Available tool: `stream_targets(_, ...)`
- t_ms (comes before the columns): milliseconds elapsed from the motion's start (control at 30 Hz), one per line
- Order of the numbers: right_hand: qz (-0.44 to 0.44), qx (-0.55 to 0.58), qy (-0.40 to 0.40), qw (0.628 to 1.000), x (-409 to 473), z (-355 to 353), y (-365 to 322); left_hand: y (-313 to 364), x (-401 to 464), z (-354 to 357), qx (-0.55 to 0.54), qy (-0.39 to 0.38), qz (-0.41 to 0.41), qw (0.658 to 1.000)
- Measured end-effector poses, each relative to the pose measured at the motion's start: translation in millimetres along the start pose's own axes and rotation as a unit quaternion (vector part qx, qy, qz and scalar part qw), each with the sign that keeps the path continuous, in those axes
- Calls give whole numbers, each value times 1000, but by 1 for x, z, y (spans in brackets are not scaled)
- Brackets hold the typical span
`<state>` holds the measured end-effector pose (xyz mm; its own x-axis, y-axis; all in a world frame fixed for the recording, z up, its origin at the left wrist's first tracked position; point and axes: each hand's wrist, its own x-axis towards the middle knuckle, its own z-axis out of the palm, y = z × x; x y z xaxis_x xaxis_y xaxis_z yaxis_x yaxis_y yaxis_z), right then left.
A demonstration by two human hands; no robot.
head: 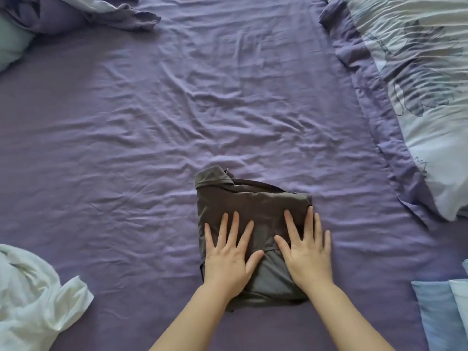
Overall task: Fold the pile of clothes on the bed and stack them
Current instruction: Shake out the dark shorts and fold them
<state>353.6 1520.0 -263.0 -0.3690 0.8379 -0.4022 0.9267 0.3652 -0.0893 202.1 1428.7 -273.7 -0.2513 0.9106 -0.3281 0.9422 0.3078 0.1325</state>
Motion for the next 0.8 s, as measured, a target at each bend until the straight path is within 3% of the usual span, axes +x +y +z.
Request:
stream_targets(267,5,-46,-45,998,16,5,4,-9,14,8,16,-74,5,997)
stream_targets(400,-2,-4,-22,1000,7,-9,10,-9,1,-8,10,-49,-30,998)
stream_targets(533,25,77,-18,997,-13,-15,15,-12,-29,-18,-125,-61,-182,973)
stream_targets(600,36,139,-27,989,-18,-18,18,-14,-39,-24,-193,-71,-200,958)
stream_targets(700,17,240,-17,970,-16,-29,22,-14,-40,-35,-348,-78,-219,908)
stream_targets(800,-18,244,38,969,-19,-44,26,1,-37,-44,-351,-72,-195,913)
